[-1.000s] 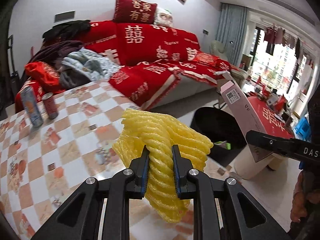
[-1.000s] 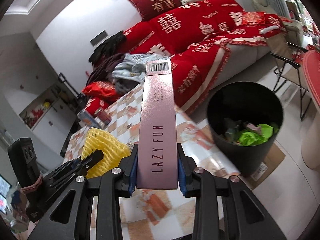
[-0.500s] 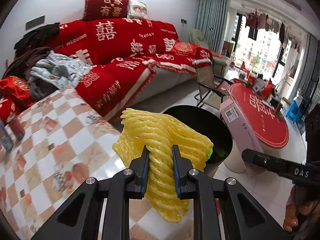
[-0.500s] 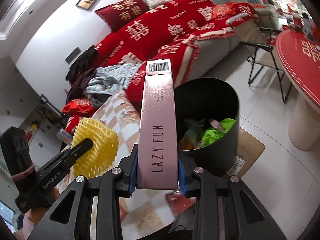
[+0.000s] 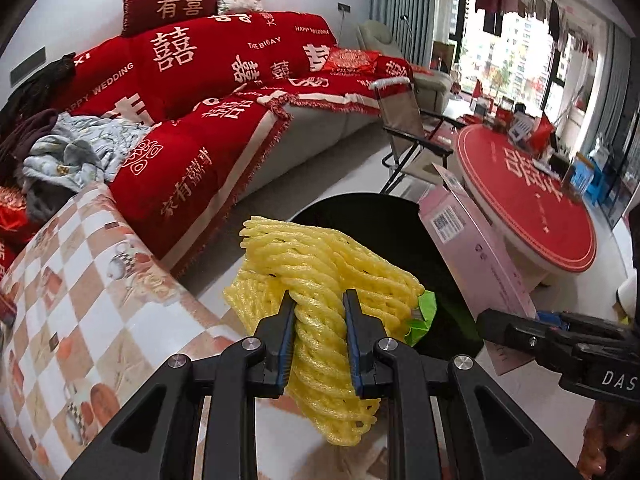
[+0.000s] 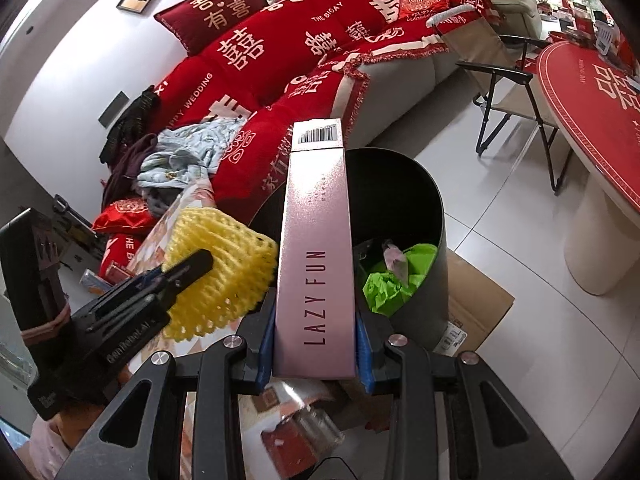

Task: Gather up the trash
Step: 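Carry foam net and pink box to the black bin and release both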

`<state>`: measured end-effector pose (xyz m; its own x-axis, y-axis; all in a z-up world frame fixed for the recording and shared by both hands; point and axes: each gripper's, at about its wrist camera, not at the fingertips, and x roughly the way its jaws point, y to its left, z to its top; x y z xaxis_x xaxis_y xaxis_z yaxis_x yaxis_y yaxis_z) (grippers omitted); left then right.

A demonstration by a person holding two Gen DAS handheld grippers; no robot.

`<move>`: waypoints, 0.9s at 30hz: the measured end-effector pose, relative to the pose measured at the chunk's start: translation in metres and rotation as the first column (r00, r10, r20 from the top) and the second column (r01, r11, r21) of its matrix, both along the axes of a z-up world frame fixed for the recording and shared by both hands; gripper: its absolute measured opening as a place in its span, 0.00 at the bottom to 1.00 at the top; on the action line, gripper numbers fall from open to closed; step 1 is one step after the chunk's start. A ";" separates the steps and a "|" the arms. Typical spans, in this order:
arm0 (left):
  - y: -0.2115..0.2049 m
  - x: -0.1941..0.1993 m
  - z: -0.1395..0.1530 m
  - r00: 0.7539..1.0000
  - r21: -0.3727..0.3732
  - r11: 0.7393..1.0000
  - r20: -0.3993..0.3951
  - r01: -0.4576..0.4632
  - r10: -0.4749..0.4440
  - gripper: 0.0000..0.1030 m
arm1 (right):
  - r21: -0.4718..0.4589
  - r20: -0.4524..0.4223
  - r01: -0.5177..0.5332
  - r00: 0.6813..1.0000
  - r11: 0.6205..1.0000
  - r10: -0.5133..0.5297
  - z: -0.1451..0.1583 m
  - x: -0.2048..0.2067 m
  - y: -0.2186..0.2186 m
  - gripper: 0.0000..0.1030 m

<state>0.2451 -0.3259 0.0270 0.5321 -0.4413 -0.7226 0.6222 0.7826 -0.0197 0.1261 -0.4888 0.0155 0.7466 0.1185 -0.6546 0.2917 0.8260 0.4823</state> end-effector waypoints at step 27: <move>-0.015 -0.018 0.018 0.995 -0.045 0.999 0.099 0.017 -0.013 1.00 | 0.017 0.029 0.098 0.995 0.995 -0.099 0.013 -0.043 -0.021 0.64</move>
